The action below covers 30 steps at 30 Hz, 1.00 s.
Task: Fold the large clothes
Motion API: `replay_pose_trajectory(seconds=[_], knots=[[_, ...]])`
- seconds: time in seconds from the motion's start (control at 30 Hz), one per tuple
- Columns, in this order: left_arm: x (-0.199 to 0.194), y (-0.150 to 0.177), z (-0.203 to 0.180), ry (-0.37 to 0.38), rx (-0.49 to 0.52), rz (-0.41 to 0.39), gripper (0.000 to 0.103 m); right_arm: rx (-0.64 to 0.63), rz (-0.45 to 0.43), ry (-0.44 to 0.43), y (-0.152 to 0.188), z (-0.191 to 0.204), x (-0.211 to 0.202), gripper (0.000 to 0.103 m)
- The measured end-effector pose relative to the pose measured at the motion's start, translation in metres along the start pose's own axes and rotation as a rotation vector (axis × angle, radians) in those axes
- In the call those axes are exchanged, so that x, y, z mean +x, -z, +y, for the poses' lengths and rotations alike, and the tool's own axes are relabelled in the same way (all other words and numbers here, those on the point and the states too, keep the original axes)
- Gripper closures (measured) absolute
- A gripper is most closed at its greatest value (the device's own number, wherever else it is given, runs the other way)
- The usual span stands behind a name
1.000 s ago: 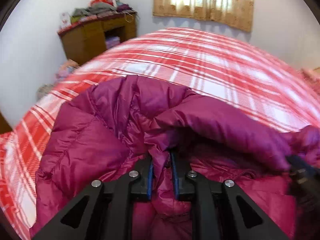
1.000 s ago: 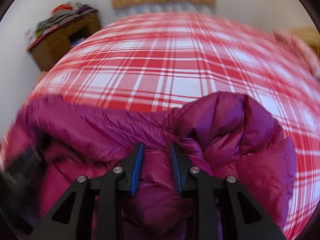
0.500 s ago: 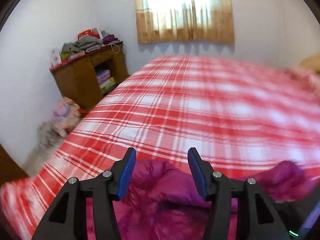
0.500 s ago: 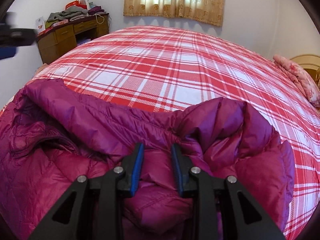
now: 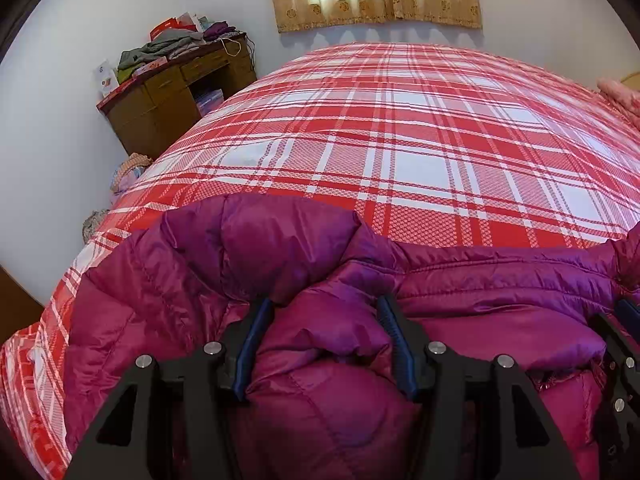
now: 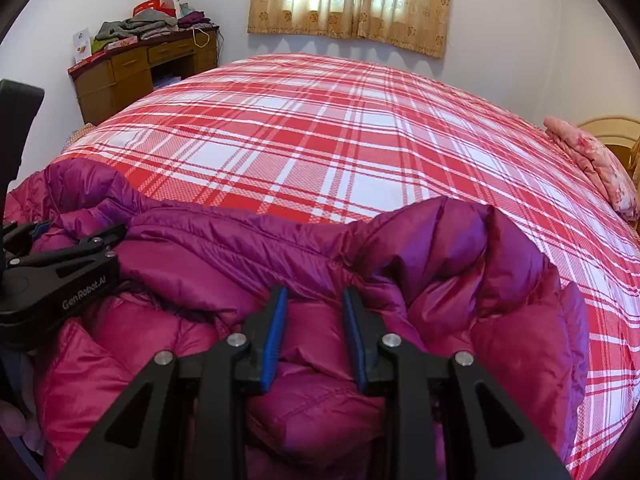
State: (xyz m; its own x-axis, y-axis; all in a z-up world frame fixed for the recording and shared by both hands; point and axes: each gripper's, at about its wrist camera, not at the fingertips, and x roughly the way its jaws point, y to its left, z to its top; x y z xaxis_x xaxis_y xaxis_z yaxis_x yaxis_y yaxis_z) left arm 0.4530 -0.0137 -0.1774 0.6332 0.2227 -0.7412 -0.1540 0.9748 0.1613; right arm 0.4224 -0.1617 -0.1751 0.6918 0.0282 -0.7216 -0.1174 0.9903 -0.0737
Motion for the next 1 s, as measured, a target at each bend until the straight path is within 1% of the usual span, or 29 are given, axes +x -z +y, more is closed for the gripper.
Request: replay_pose_trajectory(seconds=[0.27,0.4,0.53,0.63,0.73,0.8,0.83,0.9,0.93,0.97,1.0], knots=[[-0.002,-0.001,0.003,0.003,-0.009,-0.010,0.046,0.002,-0.001,0.000,0.000,0.000,0.000,0.072],[-0.003,-0.001,0.002,-0.012,-0.001,-0.017,0.046,-0.007,0.004,0.012,0.000,0.001,0.002,0.072],[-0.002,-0.001,-0.001,-0.026,0.008,-0.019,0.046,0.038,0.009,-0.036,-0.001,-0.008,0.006,0.072],[-0.003,-0.001,0.000,-0.028,0.009,-0.018,0.046,0.022,0.009,-0.018,-0.001,-0.004,0.004,0.072],[-0.007,-0.001,-0.003,-0.046,0.027,-0.010,0.043,0.013,0.023,-0.013,-0.003,-0.002,0.004,0.072],[-0.022,0.002,0.001,-0.018,0.056,0.014,0.043,0.009,0.040,-0.027,-0.003,-0.005,-0.005,0.070],[-0.035,0.005,0.006,0.010,0.051,0.008,0.043,0.015,0.036,-0.027,-0.002,-0.007,-0.014,0.067],[-0.065,0.016,0.016,0.057,0.033,-0.024,0.043,0.063,-0.027,-0.049,0.008,-0.014,-0.052,0.056],[-0.077,0.021,0.019,0.066,0.037,-0.032,0.043,0.080,-0.058,-0.064,0.016,-0.018,-0.073,0.044],[-0.095,0.029,0.023,0.080,0.055,-0.040,0.043,0.085,-0.075,-0.072,0.022,-0.020,-0.089,0.039],[-0.111,0.037,0.027,0.087,0.074,-0.045,0.043,0.088,-0.099,-0.076,0.031,-0.023,-0.111,0.039]])
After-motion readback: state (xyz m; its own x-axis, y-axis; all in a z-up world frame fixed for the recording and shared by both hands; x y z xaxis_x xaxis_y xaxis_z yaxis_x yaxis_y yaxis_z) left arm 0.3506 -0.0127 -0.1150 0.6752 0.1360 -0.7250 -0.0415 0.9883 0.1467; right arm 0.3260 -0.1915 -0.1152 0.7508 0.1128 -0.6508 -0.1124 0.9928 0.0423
